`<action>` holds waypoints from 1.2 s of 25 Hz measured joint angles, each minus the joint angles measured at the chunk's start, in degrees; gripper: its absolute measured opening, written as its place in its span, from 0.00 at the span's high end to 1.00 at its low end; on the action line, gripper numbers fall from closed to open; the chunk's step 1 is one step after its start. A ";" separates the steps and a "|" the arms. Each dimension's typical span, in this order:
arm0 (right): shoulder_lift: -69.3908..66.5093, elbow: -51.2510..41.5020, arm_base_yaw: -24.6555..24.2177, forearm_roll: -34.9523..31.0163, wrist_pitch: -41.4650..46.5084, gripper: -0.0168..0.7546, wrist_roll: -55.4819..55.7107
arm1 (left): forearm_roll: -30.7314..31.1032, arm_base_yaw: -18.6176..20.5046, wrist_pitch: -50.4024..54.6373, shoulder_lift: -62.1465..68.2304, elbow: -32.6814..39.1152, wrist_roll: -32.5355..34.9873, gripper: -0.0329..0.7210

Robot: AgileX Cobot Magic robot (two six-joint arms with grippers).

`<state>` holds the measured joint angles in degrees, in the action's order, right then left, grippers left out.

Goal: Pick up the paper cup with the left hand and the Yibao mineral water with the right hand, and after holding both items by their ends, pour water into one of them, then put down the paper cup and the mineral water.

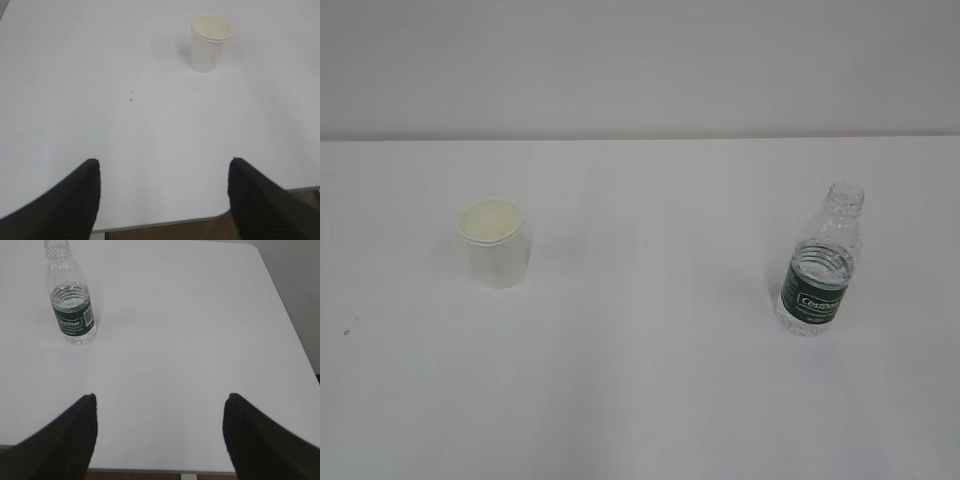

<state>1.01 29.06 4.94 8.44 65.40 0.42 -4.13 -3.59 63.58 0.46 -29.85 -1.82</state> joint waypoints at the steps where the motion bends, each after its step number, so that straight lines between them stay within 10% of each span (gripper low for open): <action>1: 0.00 0.00 0.00 0.00 0.00 0.22 0.00 | 0.00 0.00 0.00 0.00 0.00 0.00 0.21; 30: 0.00 0.00 0.00 0.00 0.00 0.22 0.00 | 0.00 0.00 0.00 0.00 0.00 0.00 0.22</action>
<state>1.01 29.06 4.94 8.44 65.40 0.42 -4.13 -3.59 63.58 0.46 -29.85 -1.82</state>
